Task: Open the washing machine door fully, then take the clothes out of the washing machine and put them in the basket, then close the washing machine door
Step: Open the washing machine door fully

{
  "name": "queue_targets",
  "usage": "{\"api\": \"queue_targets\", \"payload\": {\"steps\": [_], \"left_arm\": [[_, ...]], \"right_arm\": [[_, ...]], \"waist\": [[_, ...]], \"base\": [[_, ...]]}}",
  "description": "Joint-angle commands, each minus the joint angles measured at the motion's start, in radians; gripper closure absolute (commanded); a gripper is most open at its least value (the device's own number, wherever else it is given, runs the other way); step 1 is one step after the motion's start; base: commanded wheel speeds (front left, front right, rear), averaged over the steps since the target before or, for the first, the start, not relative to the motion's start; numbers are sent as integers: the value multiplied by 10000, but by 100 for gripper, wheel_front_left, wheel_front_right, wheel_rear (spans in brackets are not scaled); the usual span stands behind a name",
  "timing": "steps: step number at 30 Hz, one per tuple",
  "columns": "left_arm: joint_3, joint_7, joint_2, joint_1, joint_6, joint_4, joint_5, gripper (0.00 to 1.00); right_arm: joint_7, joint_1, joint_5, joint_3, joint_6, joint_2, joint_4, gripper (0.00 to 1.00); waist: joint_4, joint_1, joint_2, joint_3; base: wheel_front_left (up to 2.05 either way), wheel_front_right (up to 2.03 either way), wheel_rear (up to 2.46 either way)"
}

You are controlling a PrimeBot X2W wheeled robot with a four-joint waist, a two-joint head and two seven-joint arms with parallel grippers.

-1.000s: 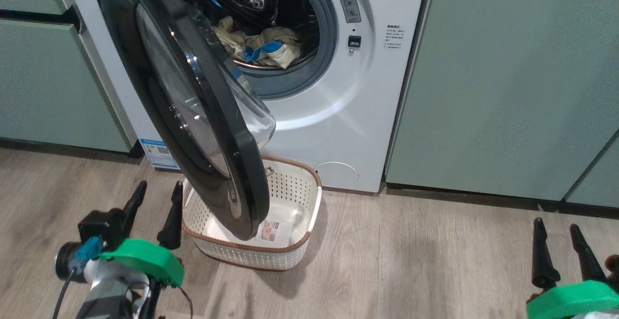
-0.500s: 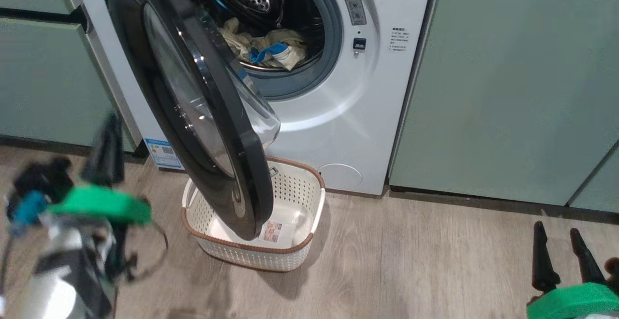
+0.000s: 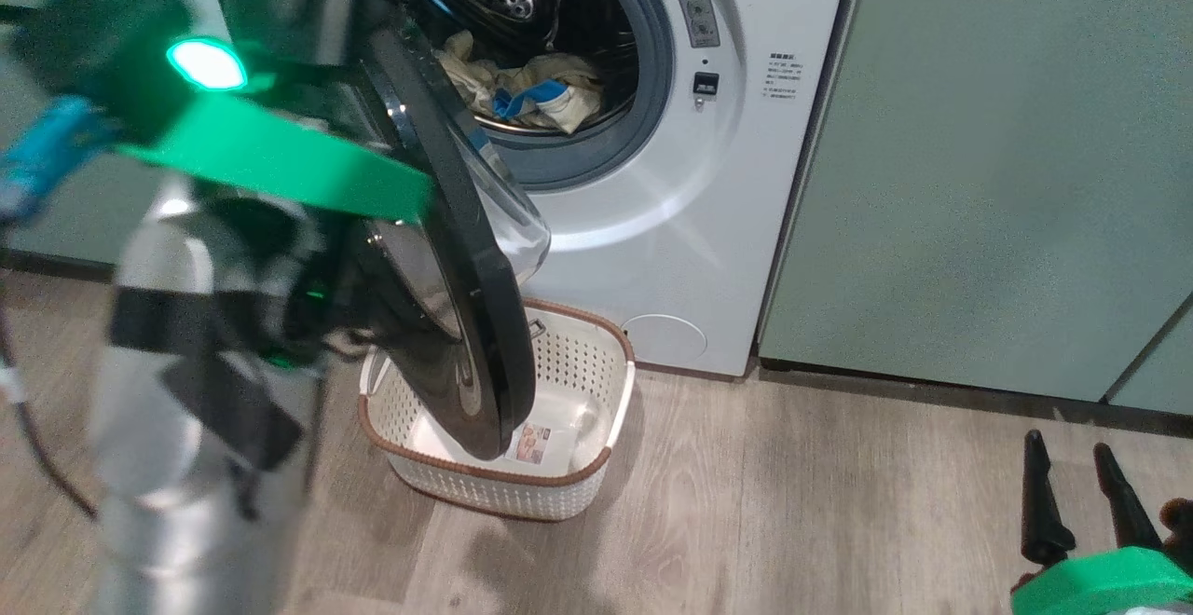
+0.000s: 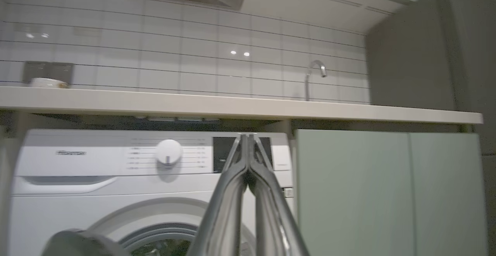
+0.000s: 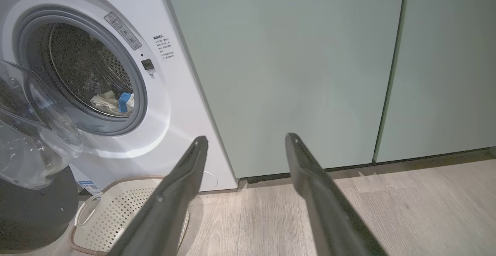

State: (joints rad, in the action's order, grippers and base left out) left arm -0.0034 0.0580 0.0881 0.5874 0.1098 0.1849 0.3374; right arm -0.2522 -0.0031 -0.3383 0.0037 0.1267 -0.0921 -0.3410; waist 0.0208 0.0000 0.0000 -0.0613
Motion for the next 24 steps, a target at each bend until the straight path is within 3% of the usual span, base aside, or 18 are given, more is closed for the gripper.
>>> {"api": "queue_targets", "payload": {"steps": [1, 10, 18, 24], "left_arm": [[7, 282, 123, 406, -68, 395, 43, 100], [-2766, 1005, -321, -437, -60, 760, 707, 100], [-4807, 694, -307, -1390, 38, -112, -58, 100], [-5563, 12, -281, -1966, 54, -1318, -438, 100]], "right_arm": [[-95, -239, -47, 232, 40, -214, 289, 0], [-95, -233, -113, 258, 40, -293, 245, 0], [-95, -282, -155, 271, 40, -368, 214, 0], [-95, -321, -134, 290, 40, -367, 217, 0]], "waist": [[-10, 0, 0, 9], [-121, 0, 0, 67], [-234, 0, 0, 179], [-292, 0, 0, 231]], "base": [[0, 0, 0], [0, 0, 0], [0, 0, 0], [0, 0, 0]]}}
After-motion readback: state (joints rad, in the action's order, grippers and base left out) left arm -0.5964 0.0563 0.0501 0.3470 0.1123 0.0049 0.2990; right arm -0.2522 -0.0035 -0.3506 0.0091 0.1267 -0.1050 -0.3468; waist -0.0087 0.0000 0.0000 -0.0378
